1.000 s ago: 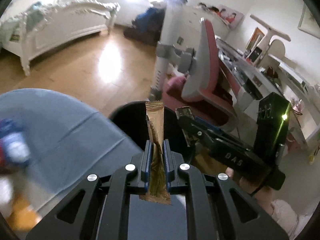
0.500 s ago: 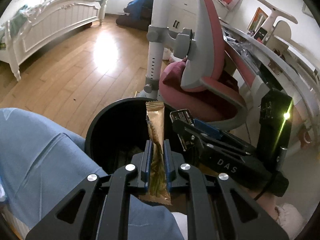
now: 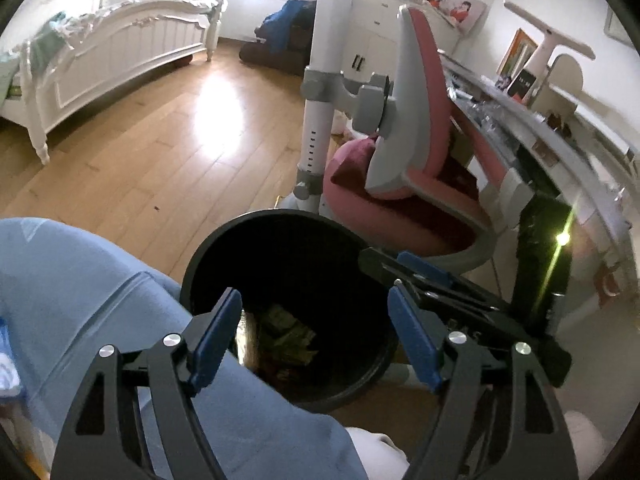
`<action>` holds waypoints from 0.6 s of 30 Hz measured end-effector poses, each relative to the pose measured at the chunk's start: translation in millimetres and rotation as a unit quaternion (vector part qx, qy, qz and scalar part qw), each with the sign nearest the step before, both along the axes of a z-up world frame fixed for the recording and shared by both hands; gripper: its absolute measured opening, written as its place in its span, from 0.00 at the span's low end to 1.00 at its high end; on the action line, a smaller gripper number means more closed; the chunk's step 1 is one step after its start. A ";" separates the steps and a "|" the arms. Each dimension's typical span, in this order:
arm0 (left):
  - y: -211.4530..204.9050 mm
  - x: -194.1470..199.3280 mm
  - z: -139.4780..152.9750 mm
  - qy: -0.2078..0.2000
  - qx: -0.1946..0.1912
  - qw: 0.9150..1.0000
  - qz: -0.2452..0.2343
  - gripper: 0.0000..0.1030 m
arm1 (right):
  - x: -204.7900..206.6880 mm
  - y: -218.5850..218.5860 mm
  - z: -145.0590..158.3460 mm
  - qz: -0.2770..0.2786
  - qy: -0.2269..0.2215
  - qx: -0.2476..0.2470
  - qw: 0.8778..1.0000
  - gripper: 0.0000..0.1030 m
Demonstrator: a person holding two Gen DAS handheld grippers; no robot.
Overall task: Collect trash
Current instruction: 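Carry both items over the black bin and open both tools to drop them, then grasp the clear bubble-wrap strip with the right tool from the pile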
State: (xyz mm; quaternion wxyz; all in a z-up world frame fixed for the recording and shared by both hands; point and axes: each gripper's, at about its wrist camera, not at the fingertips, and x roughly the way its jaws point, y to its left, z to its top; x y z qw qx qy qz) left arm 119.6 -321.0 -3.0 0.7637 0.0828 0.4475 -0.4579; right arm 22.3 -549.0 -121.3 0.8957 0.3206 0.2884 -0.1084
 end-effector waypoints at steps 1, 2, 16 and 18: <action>5.4 -1.7 4.2 -0.002 -0.005 1.000 0.001 0.73 | -0.6 1.6 2.1 0.002 -0.003 0.002 1.000 0.74; 14.1 -4.1 9.9 -0.004 -0.011 1.000 0.004 0.73 | -0.9 4.2 4.3 0.006 -0.006 0.004 1.000 0.74; 203.3 -30.8 59.3 -0.089 -0.012 0.989 0.120 0.73 | 48.5 165.0 83.6 0.282 -0.076 -0.054 0.955 0.74; 234.5 -34.0 61.6 -0.112 0.002 0.984 0.138 0.73 | 53.4 196.3 92.0 0.324 -0.084 -0.077 0.939 0.74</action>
